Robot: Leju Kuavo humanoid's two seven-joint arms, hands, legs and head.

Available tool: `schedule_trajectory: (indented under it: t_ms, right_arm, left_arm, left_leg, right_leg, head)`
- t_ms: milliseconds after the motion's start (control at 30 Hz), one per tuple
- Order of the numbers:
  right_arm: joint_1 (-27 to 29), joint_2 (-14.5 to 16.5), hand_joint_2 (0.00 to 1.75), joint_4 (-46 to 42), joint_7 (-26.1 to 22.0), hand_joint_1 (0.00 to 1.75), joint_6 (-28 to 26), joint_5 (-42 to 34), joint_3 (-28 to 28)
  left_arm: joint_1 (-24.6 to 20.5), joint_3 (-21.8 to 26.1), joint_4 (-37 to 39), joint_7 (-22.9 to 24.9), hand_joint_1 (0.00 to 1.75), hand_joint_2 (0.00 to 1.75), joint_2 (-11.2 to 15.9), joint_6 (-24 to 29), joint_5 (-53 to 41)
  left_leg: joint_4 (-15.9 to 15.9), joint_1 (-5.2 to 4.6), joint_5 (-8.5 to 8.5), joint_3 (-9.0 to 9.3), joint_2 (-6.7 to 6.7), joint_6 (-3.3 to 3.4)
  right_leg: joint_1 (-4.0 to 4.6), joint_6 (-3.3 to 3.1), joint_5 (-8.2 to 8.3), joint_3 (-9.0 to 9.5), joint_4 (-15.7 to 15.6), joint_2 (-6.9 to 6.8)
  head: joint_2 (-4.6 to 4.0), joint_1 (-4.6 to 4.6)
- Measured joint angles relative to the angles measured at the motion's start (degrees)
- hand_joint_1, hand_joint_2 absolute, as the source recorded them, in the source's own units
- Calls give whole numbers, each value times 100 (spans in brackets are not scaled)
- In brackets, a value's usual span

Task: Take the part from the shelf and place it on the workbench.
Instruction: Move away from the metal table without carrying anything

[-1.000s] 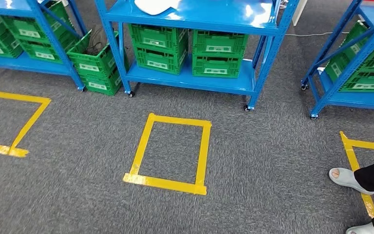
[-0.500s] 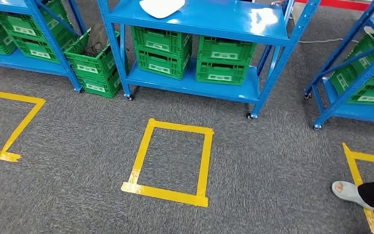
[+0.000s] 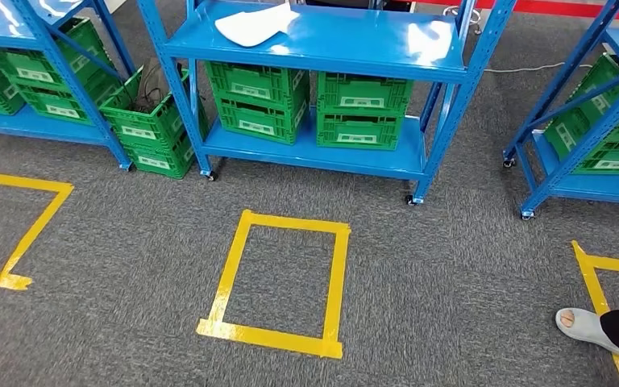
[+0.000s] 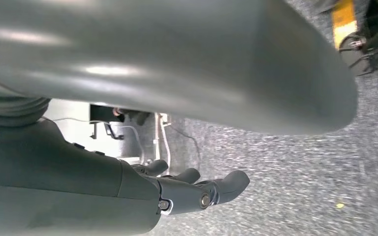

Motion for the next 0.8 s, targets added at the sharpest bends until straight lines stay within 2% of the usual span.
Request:
schedule_trajectory:
  t_ms: [33, 67, 100, 167, 233, 267, 333, 367, 400, 433, 467, 533, 567, 600, 667, 733, 767, 800]
  right_arm:
    - [9, 2, 0, 0, 1, 0, 0, -1, 1]
    - [16, 4, 0, 1, 1, 0, 0, -1, 1]
    - [17, 5, 0, 1, 2, 0, 0, -1, 2]
    - [16, 6, 0, 2, 8, 0, -1, -1, 3]
    - [14, 4, 0, 4, 18, 0, -1, -1, 3]
    - [14, 2, 0, 4, 22, 0, -1, -1, 3]
    - [6, 0, 0, 4, 22, 0, -2, -1, 3]
    - [0, 0, 0, 4, 22, 0, -2, -1, 3]
    - [-3, 0, 0, 4, 22, 0, -2, -1, 3]
    - [-1, 0, 0, 4, 22, 0, -2, -1, 3]
    - [6, 0, 0, 4, 22, 0, -2, -1, 3]
    - [35, -1, 0, 6, 22, 0, -2, -2, 3]
    - [51, -4, 0, 8, 23, 0, -2, -3, 3]
    - [58, -8, 0, 9, 23, 0, -2, -3, 4]
    - [52, -15, 0, 9, 22, 0, -2, -3, 5]
    - [54, -18, 0, 8, 22, 0, -3, -4, 5]
    - [56, -20, 0, 9, 22, 0, -3, -4, 5]
    - [52, -21, 0, 9, 22, 0, -3, -5, 5]
  left_arm:
    - [10, 0, 2, -2, 0, 0, 5, 0, 0]
    - [18, -1, 3, -3, 0, 0, 10, -2, 0]
    - [19, -1, 3, -5, 0, 0, 13, -5, -1]
    - [18, -2, 3, -13, 0, 0, 13, -14, -2]
    - [27, -2, 4, -19, 0, 0, 11, -16, -1]
    - [29, -2, 5, -22, 0, 0, 10, -16, -1]
    - [10, -1, 7, -28, 0, 0, 10, -16, 0]
    - [-1, 0, 7, -29, 0, 0, 9, -17, 0]
    - [-6, -1, 6, -29, 0, 0, 9, -19, 0]
    - [-5, -1, 5, -29, 0, 0, 9, -20, 0]
    - [-1, -1, 6, -28, 0, 0, 9, -20, 0]
    - [10, -1, 7, -28, 0, 0, 7, -20, 0]
    - [15, -1, 8, -29, 0, 0, 4, -20, 0]
    - [18, -1, 7, -29, 0, 0, -1, -21, 0]
    - [19, -1, 4, -29, 0, 0, -16, -22, 1]
    - [10, -1, 3, -28, 0, 0, -28, -23, 1]
    - [1, -2, 3, -28, 0, 0, -31, -23, 1]
    - [-7, -2, 3, -30, 0, 0, -32, -24, 1]
  left_leg:
    - [-363, 2, 294, 72, 0, 6]
    - [-654, -6, 409, 126, 3, 8]
    - [-849, -15, 427, 168, 5, 23]
    - [-944, -25, 326, 198, 5, 91]
    - [-989, 5, 499, 326, 12, 192]
    - [-1000, 13, 551, 380, 23, 230]
    - [-1009, 11, 560, 471, 40, 273]
    - [-1009, 5, 551, 488, 39, 279]
    - [-1010, 2, 538, 507, 38, 281]
    - [-1010, -1, 521, 514, 35, 278]
    - [-1010, -2, 499, 534, 29, 272]
    - [-1018, -2, 440, 578, 15, 254]
    - [-1026, -1, 412, 613, 8, 239]
    - [-1041, 6, 384, 625, 6, 212]
    - [-1031, 13, 399, 724, 8, 129]
    - [-909, 12, 408, 788, 12, 60]
    - [-771, 11, 352, 754, 10, 47]
    - [-553, 15, 221, 654, 8, 39]
  right_leg:
    - [-4, 24, -35, 23, -1, 6]
    - [-2, 54, -72, 59, 9, 10]
    - [2, 93, -110, 59, 15, 11]
    - [14, 179, -149, 99, 84, 12]
    - [15, 256, -194, 133, 217, 5]
    - [10, 292, -267, 109, 344, -2]
    - [-21, 361, -569, -133, 798, -15]
    - [-39, 387, -731, -343, 1128, -17]
    - [-53, 403, -839, -553, 1419, -18]
    - [-63, 410, -854, -701, 1568, -19]
    - [-70, 406, -753, -765, 1527, -19]
    - [-69, 350, -245, -650, 896, -21]
    - [-51, 312, -109, -582, 606, -30]
    - [-23, 263, -86, -529, 381, -42]
    - [33, 158, -215, -452, 243, -54]
    - [19, 51, -71, -245, 75, -41]
    - [3, 13, -11, -156, 17, -43]
    - [-16, -13, 13, -64, -20, -49]
  head:
    - [0, -22]
    - [0, -40]
    - [0, -55]
    - [0, -56]
    - [0, -31]
    - [0, -3]
    - [0, 68]
    - [0, 97]
    - [0, 114]
    - [0, 127]
    - [0, 139]
    - [0, 179]
    - [0, 189]
    - [0, 208]
    - [0, 221]
    - [0, 219]
    - [0, 196]
    - [0, 170]
